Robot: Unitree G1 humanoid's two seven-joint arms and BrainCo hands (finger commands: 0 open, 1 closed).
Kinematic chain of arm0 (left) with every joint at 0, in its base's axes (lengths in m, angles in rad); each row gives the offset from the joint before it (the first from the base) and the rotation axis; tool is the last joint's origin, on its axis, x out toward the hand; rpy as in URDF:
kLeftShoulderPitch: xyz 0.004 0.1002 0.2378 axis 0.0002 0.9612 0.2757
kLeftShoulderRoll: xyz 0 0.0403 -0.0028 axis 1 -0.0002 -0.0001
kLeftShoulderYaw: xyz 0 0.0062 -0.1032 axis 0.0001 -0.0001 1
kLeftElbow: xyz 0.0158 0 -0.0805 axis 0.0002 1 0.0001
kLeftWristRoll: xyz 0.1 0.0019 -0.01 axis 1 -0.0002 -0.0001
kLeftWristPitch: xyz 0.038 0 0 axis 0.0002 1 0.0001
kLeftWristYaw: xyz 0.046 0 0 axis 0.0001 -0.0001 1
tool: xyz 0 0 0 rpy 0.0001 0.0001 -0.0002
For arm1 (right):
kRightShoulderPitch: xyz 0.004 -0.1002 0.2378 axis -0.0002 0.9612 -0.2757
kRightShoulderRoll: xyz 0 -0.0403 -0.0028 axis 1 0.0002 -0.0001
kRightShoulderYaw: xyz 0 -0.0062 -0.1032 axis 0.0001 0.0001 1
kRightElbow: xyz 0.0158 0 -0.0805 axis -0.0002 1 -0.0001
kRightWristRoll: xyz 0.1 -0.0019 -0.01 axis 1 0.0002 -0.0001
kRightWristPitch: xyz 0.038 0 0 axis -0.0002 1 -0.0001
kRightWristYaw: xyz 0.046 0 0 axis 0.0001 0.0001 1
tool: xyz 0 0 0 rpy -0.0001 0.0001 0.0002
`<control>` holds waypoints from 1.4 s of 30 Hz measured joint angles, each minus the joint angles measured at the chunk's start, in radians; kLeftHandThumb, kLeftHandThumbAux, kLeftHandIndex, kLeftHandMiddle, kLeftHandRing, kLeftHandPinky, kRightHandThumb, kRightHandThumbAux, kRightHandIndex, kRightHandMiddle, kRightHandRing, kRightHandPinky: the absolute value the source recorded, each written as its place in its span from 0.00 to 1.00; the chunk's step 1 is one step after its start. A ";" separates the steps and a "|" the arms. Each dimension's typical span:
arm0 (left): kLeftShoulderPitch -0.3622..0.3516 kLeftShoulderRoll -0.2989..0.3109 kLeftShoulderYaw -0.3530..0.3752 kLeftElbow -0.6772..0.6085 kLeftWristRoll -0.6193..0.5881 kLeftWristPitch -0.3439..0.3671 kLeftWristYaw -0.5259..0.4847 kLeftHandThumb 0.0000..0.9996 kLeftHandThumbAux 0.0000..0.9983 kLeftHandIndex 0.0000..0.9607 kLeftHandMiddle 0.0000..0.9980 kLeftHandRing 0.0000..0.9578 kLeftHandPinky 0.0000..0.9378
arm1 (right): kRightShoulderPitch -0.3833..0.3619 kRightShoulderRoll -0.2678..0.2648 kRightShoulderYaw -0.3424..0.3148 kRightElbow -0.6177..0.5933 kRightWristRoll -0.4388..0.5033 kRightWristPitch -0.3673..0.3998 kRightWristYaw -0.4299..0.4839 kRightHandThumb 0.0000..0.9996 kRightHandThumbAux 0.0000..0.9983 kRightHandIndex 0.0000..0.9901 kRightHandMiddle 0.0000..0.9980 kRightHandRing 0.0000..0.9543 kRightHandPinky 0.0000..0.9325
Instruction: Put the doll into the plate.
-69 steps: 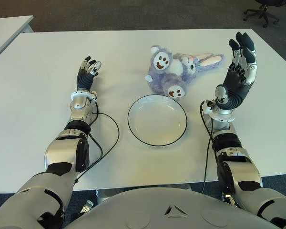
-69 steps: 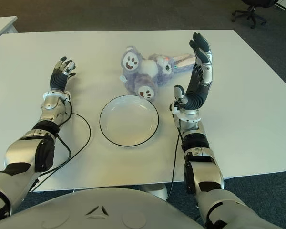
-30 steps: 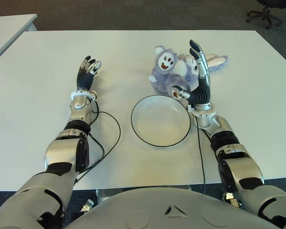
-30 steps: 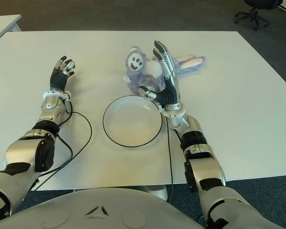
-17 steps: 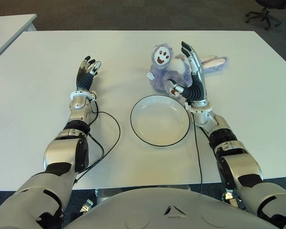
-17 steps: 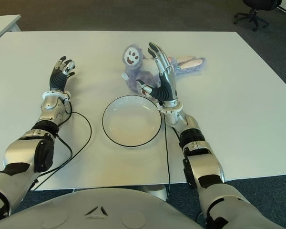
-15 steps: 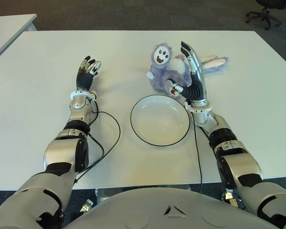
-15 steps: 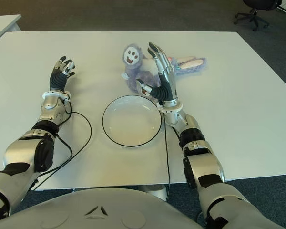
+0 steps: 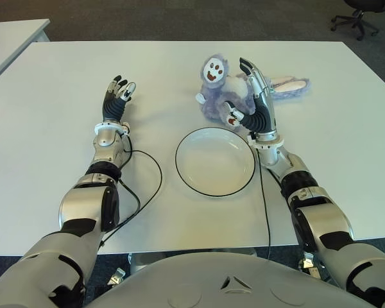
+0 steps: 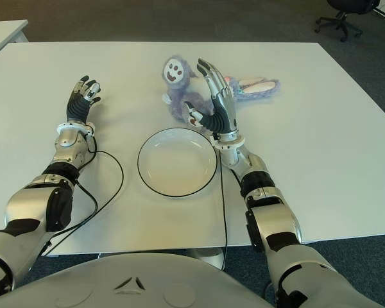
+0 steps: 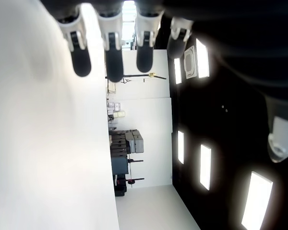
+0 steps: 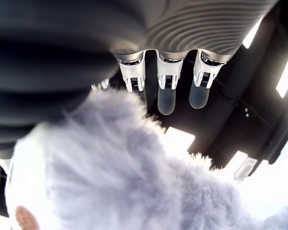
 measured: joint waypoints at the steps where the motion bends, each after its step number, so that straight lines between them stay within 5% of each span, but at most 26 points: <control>1: 0.000 0.000 0.000 0.000 0.000 0.000 0.000 0.00 0.47 0.00 0.13 0.17 0.21 | -0.001 0.000 0.000 0.002 0.001 0.000 0.003 0.45 0.44 0.02 0.10 0.08 0.03; 27: 0.000 0.000 0.000 0.000 0.000 0.000 0.000 0.00 0.46 0.01 0.14 0.17 0.18 | -0.015 0.004 -0.008 0.029 0.019 0.021 0.102 0.43 0.47 0.01 0.11 0.08 0.01; 42: 0.000 0.000 0.000 0.000 0.000 0.000 0.000 0.00 0.46 0.01 0.14 0.17 0.19 | -0.024 0.004 -0.010 0.043 0.054 0.091 0.247 0.42 0.49 0.00 0.12 0.10 0.01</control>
